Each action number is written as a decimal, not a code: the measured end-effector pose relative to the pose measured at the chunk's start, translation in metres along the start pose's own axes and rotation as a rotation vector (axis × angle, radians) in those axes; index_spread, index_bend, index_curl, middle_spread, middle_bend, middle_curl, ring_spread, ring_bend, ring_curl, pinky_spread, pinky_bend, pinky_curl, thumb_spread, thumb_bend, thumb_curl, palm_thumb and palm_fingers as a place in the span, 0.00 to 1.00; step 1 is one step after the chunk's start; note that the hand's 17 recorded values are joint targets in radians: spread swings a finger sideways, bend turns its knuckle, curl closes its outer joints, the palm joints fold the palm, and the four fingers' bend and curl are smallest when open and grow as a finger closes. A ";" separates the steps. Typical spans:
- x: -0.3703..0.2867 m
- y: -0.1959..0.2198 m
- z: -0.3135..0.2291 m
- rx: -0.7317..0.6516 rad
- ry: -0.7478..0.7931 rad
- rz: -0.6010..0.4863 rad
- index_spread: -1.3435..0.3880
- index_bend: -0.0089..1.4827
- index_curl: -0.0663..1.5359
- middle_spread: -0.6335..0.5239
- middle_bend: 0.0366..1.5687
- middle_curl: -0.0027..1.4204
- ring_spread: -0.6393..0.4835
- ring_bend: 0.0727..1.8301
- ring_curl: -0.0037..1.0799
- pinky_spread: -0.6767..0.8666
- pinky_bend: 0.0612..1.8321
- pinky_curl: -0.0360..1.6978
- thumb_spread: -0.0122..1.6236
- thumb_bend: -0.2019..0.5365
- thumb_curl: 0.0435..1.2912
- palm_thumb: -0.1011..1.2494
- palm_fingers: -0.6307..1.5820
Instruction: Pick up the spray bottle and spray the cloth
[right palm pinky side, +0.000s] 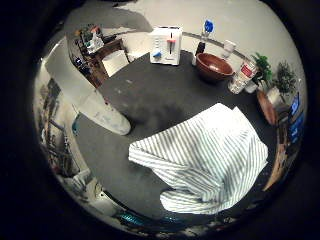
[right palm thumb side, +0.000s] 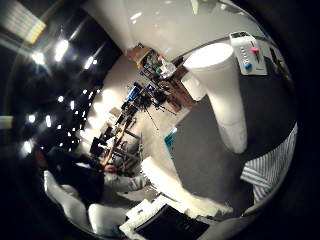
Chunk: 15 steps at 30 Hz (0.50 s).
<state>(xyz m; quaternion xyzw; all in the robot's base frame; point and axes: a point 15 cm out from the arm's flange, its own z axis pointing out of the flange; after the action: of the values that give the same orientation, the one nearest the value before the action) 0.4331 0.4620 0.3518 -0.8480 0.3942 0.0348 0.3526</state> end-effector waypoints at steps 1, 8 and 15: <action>0.008 0.002 -0.004 -0.015 0.022 0.001 0.60 0.13 0.26 0.58 0.10 0.24 0.82 0.24 0.17 0.86 0.52 0.14 0.64 0.23 0.25 0.34 0.39; 0.050 0.008 -0.061 -0.065 0.135 0.023 0.59 0.13 0.26 0.58 0.10 0.23 0.82 0.22 0.17 0.85 0.51 0.12 0.63 0.24 0.26 0.35 0.39; 0.070 0.040 -0.098 -0.074 0.239 0.053 0.57 0.13 0.26 0.58 0.10 0.22 0.82 0.20 0.17 0.86 0.50 0.11 0.63 0.23 0.26 0.35 0.40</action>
<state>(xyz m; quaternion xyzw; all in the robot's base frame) 0.4316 0.3382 0.3784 -0.8478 0.4541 -0.0428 0.2704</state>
